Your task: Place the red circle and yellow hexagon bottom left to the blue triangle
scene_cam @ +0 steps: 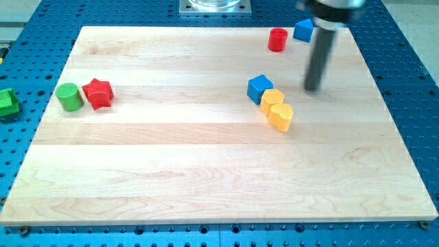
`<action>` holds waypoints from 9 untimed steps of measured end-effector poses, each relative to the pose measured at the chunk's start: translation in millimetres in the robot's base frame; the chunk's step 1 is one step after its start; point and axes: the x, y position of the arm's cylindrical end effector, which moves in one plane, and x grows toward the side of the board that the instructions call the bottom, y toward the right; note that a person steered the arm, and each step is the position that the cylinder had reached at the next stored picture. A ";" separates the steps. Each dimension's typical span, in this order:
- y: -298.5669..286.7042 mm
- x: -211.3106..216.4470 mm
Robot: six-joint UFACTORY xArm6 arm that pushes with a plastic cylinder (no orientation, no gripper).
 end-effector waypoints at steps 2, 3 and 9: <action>-56.2 97.4; -70.2 27.0; -88.2 -48.2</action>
